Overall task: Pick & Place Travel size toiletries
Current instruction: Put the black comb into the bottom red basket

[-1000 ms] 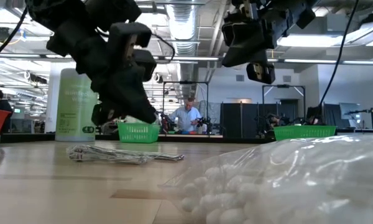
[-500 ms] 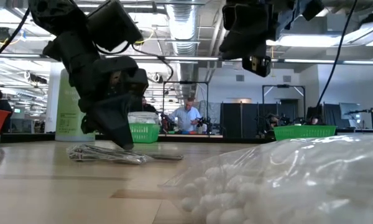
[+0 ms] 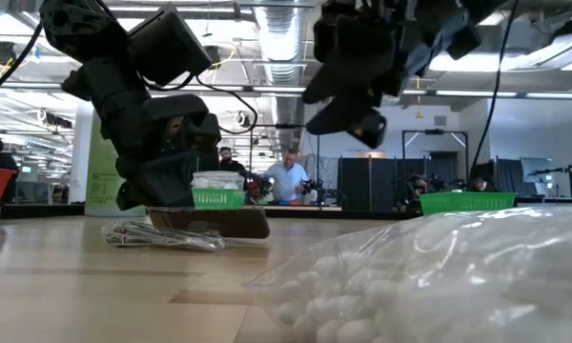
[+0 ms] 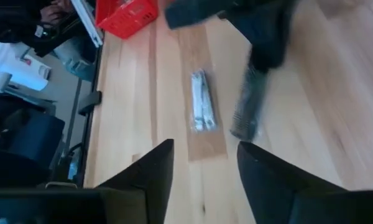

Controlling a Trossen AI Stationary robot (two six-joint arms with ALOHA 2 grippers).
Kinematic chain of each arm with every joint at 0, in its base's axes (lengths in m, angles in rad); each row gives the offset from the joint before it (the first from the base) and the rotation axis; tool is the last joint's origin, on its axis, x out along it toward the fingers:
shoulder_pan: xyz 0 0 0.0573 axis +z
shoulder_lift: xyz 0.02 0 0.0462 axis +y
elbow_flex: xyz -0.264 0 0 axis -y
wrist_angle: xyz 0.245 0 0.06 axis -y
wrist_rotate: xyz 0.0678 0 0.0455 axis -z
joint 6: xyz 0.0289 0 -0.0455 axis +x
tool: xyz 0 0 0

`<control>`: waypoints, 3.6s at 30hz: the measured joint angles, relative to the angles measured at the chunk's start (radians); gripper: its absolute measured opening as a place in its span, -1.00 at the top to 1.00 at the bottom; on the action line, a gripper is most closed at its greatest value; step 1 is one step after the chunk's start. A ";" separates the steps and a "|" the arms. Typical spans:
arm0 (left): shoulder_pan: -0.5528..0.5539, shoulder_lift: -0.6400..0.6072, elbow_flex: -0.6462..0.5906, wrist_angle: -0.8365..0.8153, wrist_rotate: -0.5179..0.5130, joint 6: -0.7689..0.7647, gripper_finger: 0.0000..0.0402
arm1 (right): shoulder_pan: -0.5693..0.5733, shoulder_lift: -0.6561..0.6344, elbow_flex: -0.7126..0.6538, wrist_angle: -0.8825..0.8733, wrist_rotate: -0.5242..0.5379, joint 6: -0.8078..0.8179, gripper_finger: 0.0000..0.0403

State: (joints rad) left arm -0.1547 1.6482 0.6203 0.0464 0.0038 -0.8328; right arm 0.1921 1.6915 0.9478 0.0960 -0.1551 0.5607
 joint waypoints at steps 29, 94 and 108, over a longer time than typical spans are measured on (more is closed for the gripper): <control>0.047 0.006 -0.006 0.048 0.130 -0.058 1.00 | 0.079 0.344 0.467 -0.425 0.340 -0.331 -0.06; 0.078 0.011 -0.006 0.066 0.181 -0.033 1.00 | 0.033 0.424 0.418 -0.345 0.254 -0.377 0.22; 0.077 0.010 -0.006 0.072 0.188 0.000 1.00 | 0.007 0.424 0.418 -0.385 0.210 -0.381 0.95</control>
State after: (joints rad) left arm -0.0772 1.6584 0.6140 0.1184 0.1917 -0.8332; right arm 0.1994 2.1152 1.3661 -0.2895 0.0549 0.1797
